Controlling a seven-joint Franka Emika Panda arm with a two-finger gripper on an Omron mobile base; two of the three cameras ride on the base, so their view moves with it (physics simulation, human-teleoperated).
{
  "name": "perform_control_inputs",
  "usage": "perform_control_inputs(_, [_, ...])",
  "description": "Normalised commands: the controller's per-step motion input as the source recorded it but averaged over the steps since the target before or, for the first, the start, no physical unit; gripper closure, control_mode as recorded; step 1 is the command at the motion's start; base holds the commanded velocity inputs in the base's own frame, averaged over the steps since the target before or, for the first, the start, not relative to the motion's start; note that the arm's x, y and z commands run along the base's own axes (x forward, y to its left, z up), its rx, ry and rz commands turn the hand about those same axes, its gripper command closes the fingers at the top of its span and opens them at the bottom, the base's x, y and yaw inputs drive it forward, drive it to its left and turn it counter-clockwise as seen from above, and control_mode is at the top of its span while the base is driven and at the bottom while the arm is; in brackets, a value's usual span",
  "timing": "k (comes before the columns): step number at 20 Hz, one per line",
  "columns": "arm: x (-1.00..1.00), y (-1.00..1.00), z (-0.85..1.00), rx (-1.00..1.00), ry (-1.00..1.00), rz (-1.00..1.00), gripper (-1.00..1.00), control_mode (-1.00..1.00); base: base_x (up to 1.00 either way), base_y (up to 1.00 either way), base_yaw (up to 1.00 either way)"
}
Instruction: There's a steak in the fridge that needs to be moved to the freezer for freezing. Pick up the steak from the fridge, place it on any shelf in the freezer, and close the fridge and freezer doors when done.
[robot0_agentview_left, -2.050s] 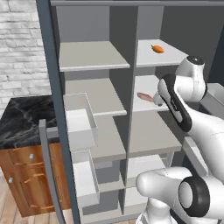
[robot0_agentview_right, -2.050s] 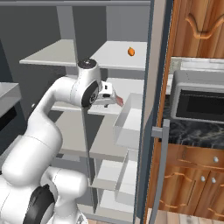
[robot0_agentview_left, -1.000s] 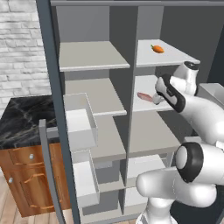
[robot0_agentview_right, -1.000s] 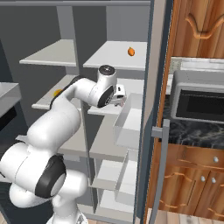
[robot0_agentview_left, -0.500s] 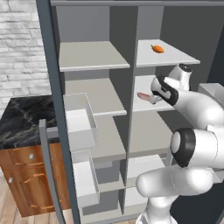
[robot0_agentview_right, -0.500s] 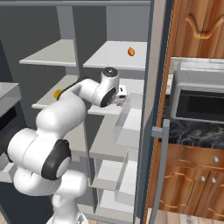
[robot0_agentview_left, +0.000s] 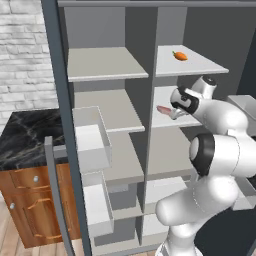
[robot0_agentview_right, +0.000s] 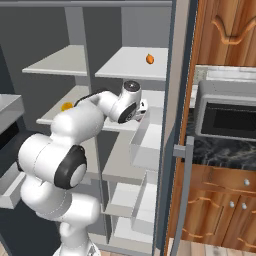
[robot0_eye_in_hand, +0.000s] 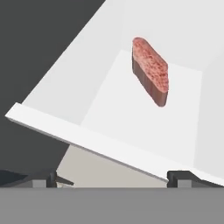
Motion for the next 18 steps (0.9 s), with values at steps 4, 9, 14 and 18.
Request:
perform_control_inputs(4, [0.36, -0.07, -0.06, 0.0, 0.0, 0.01, -1.0, -1.0, 0.0, 0.0, 0.0])
perform_control_inputs(9, [0.34, -0.05, -0.08, 0.0, 0.0, 0.02, -1.0, -1.0, 0.0, 0.0, 0.0])
perform_control_inputs(14, [0.27, 0.0, -0.26, 0.0, -0.01, 0.04, -1.0, -1.0, 0.0, 0.0, 0.0])
perform_control_inputs(18, [0.33, 0.0, -0.19, 0.0, -0.01, 0.03, -1.0, -1.0, 0.0, 0.0, 0.0])
